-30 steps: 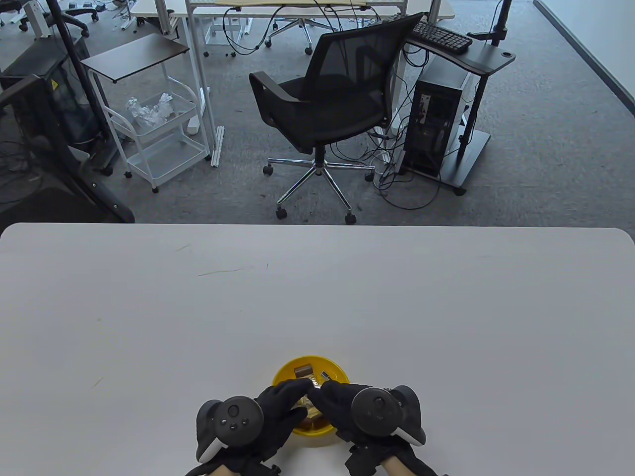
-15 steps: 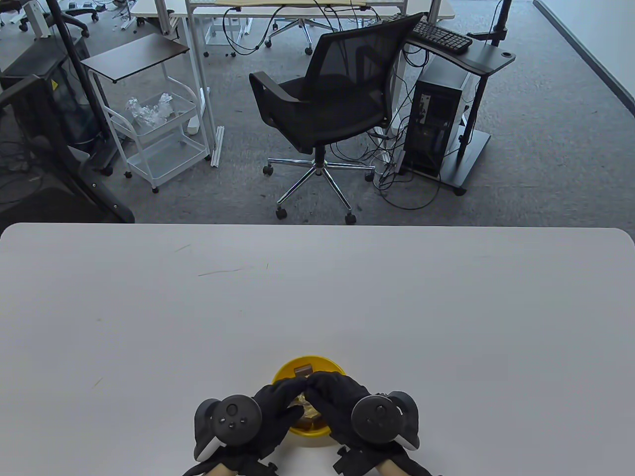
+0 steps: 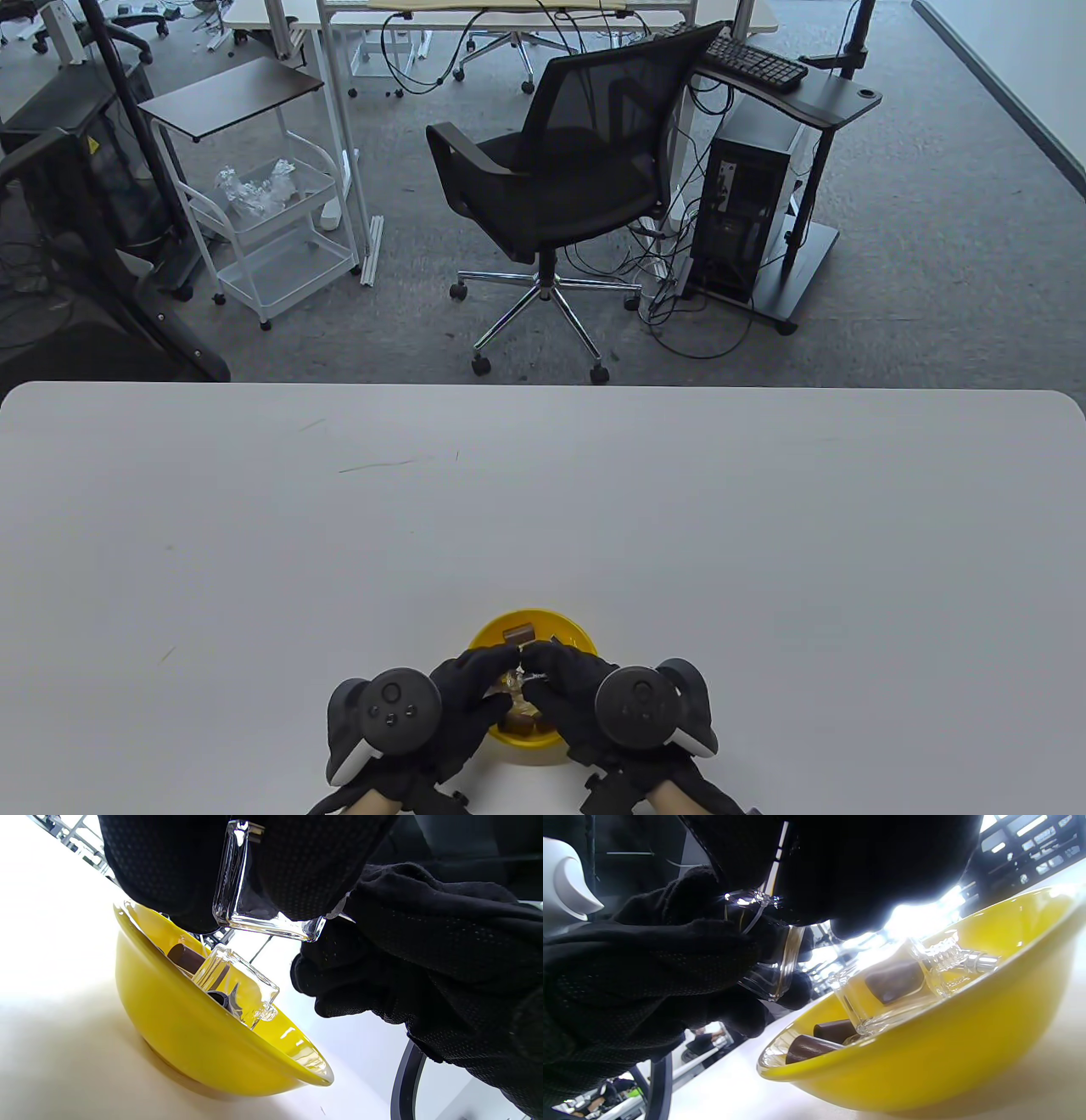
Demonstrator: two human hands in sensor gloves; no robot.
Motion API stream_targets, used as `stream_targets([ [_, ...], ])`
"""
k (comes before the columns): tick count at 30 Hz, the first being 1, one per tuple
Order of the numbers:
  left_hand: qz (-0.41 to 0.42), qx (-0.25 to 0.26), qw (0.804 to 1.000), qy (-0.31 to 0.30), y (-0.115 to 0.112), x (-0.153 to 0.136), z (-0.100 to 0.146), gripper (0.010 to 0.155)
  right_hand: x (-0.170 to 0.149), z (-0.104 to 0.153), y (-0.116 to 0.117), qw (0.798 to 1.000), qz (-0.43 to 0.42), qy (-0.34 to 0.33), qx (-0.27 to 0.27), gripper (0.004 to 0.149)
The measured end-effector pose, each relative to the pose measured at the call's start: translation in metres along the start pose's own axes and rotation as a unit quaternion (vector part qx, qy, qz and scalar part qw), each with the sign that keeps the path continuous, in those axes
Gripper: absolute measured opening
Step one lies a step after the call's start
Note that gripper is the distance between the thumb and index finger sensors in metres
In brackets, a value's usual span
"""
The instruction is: Assemble perfume bottles from components
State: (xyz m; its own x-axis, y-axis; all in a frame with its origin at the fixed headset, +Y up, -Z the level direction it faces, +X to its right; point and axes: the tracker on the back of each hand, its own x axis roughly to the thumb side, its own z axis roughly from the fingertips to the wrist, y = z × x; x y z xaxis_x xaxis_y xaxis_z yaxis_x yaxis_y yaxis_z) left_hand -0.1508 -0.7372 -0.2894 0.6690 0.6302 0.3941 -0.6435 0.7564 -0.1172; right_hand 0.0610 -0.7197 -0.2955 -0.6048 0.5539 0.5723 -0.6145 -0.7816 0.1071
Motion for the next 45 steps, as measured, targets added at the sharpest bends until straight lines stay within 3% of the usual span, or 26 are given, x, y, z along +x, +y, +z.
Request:
stream_targets([
  [17, -0.020, 0.012, 1.000, -0.011, 0.001, 0.006, 0.002, 0.055, -0.005, -0.004, 0.005, 0.995, 0.023, 0.082, -0.054, 0.050],
  [26, -0.010, 0.012, 1.000, 0.001, 0.000, 0.003, 0.002, 0.055, 0.003, -0.006, 0.013, 0.995, 0.002, 0.035, -0.097, 0.038],
  [36, 0.016, 0.009, 1.000, 0.005, -0.002, 0.004, 0.001, 0.056, 0.000, 0.003, 0.004, 0.999, -0.044, -0.003, -0.032, 0.044],
  [45, 0.025, 0.002, 1.000, 0.007, -0.003, 0.000, -0.001, 0.056, 0.000, 0.003, 0.004, 1.000, 0.001, 0.012, -0.016, 0.043],
])
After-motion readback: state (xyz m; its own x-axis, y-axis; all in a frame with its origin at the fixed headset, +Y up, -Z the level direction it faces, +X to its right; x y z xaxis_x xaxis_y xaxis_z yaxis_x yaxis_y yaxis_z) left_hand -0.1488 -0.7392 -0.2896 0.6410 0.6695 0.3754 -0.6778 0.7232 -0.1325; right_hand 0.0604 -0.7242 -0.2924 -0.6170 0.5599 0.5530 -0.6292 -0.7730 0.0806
